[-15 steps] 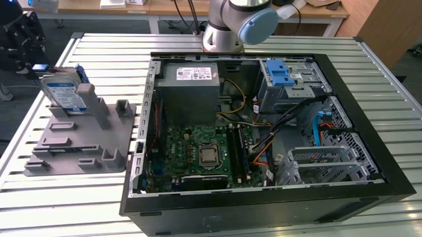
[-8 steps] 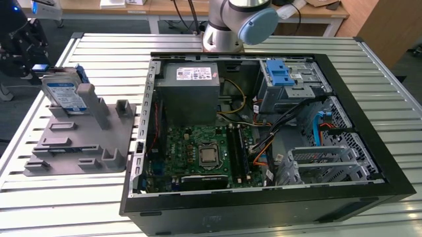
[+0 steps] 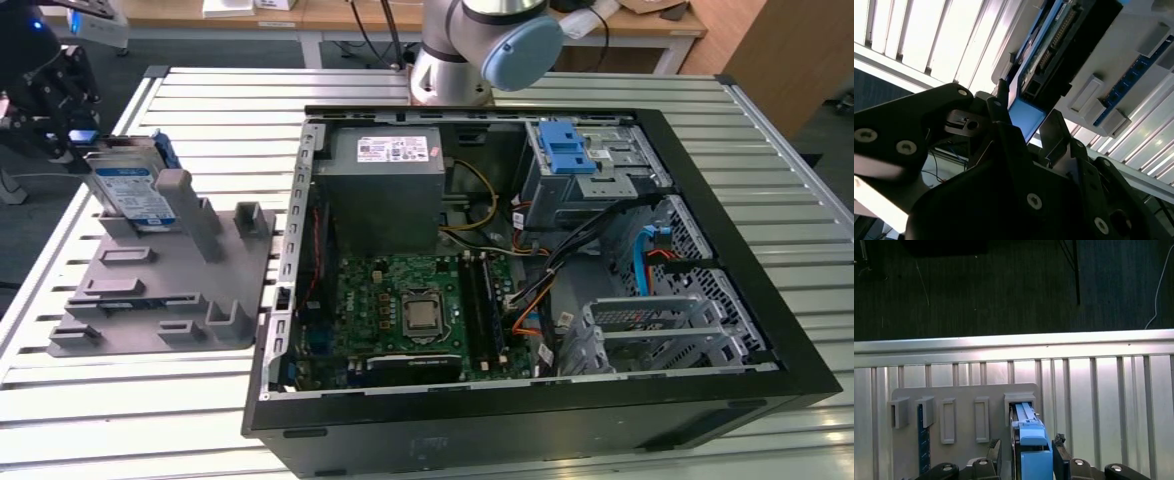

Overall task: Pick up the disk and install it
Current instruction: 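Pick up the disk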

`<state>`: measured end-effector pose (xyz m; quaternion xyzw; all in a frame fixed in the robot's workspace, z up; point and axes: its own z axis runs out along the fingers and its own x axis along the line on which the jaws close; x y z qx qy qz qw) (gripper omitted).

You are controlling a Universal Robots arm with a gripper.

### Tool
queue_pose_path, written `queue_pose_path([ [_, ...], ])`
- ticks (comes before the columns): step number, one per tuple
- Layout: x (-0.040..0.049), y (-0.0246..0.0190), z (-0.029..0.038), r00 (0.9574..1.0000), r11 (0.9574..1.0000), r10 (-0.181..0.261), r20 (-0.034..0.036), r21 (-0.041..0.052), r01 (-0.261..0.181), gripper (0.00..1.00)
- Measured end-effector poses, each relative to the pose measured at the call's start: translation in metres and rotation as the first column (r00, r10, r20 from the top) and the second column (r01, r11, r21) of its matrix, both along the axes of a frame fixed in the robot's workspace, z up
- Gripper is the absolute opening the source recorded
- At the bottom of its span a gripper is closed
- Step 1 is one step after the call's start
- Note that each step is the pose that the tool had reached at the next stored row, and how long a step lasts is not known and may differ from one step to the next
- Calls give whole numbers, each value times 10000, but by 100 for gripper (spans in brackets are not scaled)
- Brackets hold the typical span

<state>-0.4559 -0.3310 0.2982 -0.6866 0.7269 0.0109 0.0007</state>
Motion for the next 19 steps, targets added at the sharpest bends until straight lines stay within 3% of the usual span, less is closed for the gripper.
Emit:
queue_pose_path([
  [9,0,24,-99,10000,10000,1,-4,-4,-1,52],
  [19,0,48,-129,10000,10000,2,-5,-27,-2,52],
])
